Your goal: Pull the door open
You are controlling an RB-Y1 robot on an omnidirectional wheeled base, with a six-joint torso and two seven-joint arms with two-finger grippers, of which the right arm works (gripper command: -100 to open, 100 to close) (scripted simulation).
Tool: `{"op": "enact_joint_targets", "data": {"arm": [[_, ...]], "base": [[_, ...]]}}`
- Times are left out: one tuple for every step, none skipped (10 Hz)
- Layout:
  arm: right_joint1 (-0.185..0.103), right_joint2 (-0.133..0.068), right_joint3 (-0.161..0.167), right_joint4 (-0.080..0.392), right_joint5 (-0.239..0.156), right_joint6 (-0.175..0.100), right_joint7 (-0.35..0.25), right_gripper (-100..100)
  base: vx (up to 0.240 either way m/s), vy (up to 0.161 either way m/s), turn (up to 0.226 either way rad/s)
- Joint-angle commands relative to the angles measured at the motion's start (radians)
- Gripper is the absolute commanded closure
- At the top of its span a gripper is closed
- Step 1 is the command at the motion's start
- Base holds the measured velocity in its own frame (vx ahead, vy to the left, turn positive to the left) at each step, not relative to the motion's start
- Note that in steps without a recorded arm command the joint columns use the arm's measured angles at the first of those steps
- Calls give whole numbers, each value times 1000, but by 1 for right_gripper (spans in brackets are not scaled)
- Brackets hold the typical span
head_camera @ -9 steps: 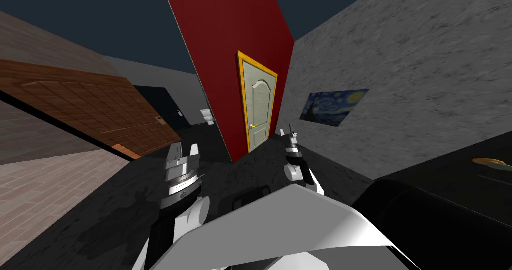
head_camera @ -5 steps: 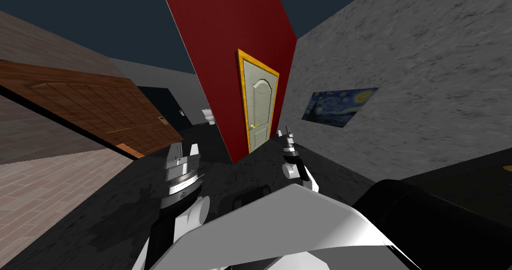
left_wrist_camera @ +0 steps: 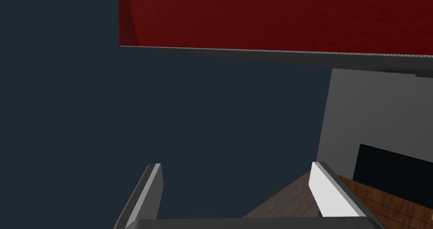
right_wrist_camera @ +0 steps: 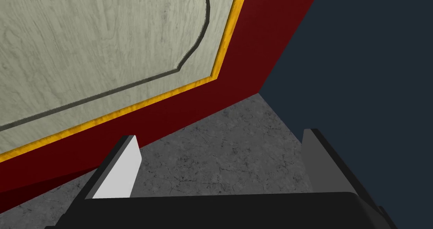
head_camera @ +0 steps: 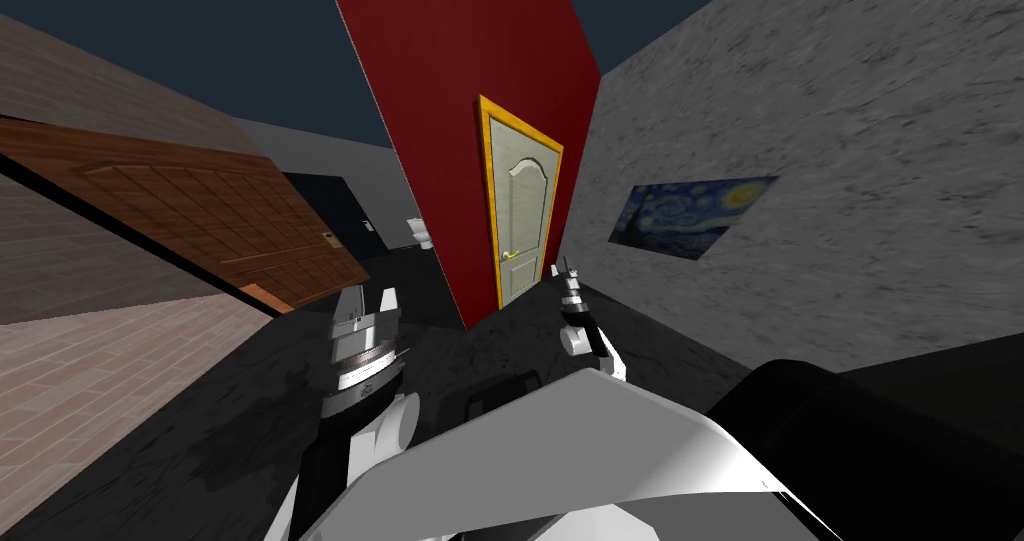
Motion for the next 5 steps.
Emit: {"op": "enact_joint_targets", "data": {"arm": [[-28, -8, 5, 50, 4, -11, -6, -100], [-28, -8, 5, 60, 4, -11, -6, -100], [-44, -12, 8, 96, 6, -18, -10, -100], [-62, -18, 12, 126, 9, -26, -14, -100], [-62, -18, 12, 137, 9, -26, -14, -100]], "base": [[88, -59, 61], [67, -40, 25], [58, -27, 36], [81, -22, 74], [60, -22, 26]]}}
